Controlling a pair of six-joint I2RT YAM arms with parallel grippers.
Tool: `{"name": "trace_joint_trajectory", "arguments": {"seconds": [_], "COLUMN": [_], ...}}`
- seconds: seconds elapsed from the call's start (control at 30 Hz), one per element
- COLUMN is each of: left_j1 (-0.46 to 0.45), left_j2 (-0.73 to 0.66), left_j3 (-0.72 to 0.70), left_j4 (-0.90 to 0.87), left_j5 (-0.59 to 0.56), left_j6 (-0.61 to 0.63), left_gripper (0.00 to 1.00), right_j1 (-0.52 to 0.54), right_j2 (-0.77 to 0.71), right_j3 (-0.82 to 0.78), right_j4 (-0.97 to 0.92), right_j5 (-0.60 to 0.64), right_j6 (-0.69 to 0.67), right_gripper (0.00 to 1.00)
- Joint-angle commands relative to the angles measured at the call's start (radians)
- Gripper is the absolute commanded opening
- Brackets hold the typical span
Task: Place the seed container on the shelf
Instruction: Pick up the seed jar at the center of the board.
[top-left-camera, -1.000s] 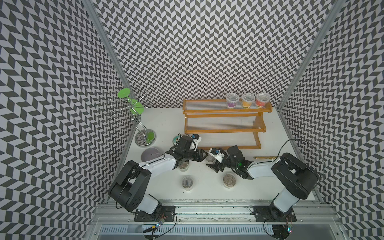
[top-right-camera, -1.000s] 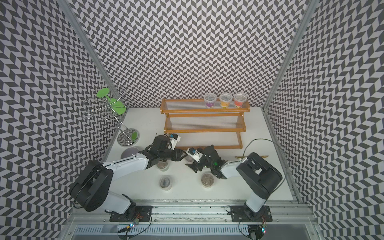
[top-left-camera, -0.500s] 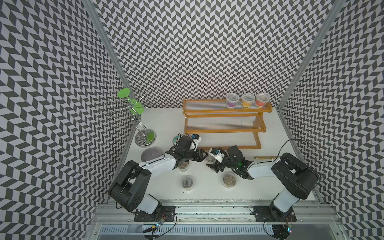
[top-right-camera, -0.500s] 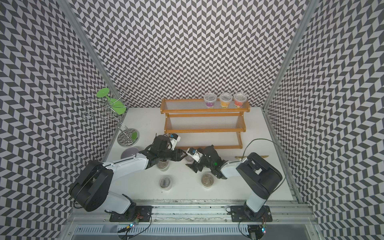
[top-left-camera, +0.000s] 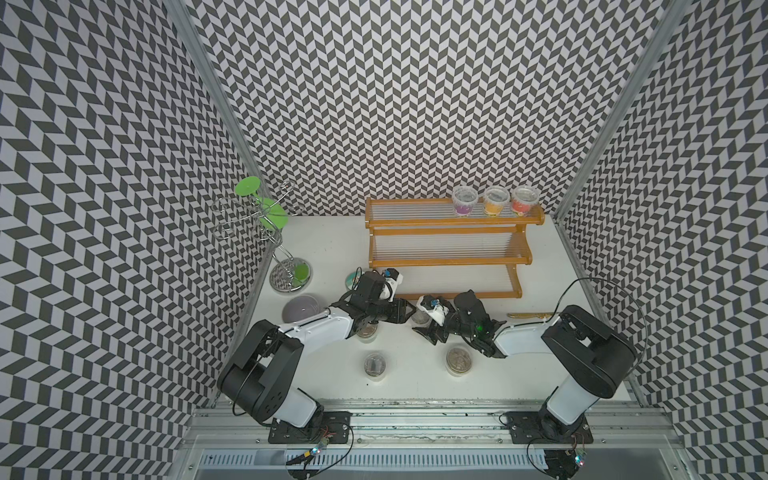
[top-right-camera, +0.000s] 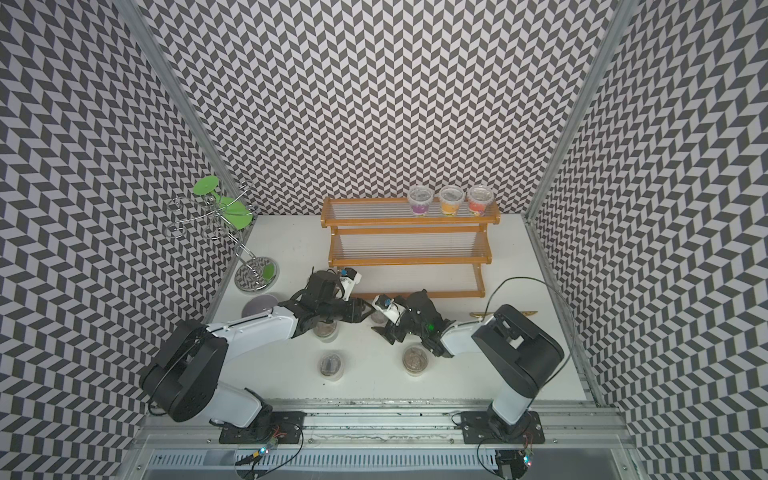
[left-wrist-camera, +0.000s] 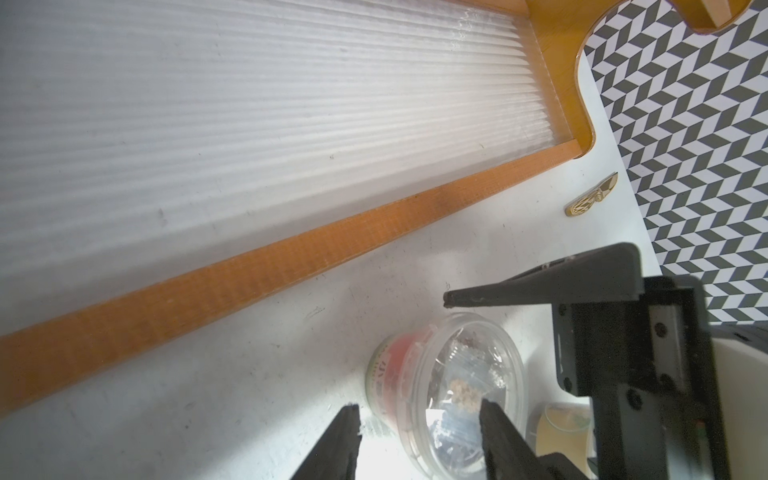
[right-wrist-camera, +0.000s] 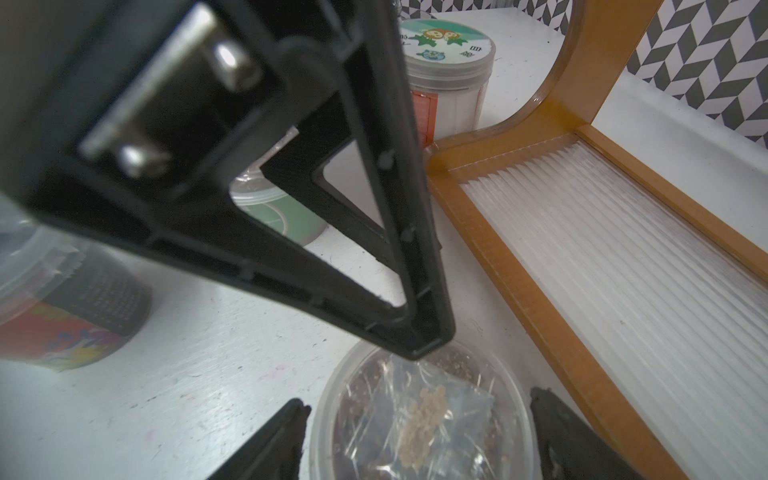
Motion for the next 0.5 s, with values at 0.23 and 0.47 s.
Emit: {"name": "trace_joint_trajectory", "arguments": {"seconds": [0.23, 0.47], "left_j1": [-0.007, -0.006], "left_j2": [0.003, 0.000], "left_j3": [0.009, 0.015], "left_j4": [0.007, 0.002], "left_j5": [0.016, 0.014], "left_j6": [0.014, 0.012], "left_gripper": [0.51, 0.51], "right_j1": [-0.004, -0.006], "right_j2": [0.028, 0.025], "right_j3": [0.036, 0.036], "right_j4": [0.033, 0.027], "right_j5": [0.008, 0.008], "right_j6": [0.024, 0.029], "right_gripper": [0.80, 0.79]}}
